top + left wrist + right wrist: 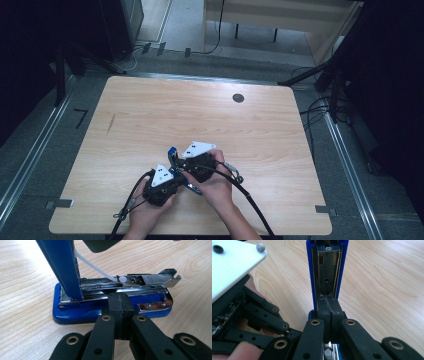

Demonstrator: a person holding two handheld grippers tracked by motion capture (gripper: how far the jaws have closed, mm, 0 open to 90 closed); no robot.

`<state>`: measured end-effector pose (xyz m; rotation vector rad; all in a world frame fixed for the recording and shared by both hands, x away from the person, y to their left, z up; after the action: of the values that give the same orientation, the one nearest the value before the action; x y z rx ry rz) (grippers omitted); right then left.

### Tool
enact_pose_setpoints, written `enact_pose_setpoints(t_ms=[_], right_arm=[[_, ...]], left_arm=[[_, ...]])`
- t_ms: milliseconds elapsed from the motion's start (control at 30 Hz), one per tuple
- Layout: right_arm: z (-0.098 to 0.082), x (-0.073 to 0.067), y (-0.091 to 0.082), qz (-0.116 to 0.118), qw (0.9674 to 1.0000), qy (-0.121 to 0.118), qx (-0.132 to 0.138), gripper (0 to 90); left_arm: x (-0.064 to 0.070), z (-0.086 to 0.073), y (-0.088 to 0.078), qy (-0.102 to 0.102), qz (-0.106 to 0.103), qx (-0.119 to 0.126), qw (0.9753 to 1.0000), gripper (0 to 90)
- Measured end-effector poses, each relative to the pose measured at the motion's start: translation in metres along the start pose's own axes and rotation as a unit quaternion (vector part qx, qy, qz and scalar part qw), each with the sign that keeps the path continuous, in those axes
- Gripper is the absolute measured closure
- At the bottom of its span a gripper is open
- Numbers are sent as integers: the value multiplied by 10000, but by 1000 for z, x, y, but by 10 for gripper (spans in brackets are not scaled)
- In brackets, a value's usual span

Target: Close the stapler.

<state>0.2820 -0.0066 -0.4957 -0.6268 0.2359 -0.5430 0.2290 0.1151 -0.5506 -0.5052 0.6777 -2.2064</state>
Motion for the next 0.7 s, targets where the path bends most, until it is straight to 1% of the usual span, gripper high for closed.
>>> enact_pose_setpoints(t_ms=[133, 367, 533, 600, 700], right_arm=[[-3, 0, -3, 2, 10000, 40, 31, 900], [-4, 0, -5, -15, 10000, 26, 54, 900], [-3, 4, -11, -89, 9998, 82, 134, 900], [-1, 7, -15, -144, 9997, 78, 182, 900], [4, 11, -20, -215, 9993, 149, 255, 900]], left_arm=[[0, 0, 0, -3, -7, 5, 10000, 900], [0, 0, 0, 5, -4, 2, 10000, 900], [0, 0, 0, 16, -14, -1, 10000, 900], [0, 0, 0, 41, -7, -7, 10000, 900], [1, 0, 0, 43, -12, 4, 10000, 900]])
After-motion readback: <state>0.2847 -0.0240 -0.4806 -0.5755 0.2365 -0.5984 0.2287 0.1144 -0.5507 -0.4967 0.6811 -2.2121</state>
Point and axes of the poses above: each handheld gripper's, and its own axes: y roughly forward along the jaws, z roughly out of its top, x roughly to its right, the point moved 3 cm from there along y, roughly forward along the jaws, and after that the axes turned 2 degrees about -z, right-handed, at the moved point
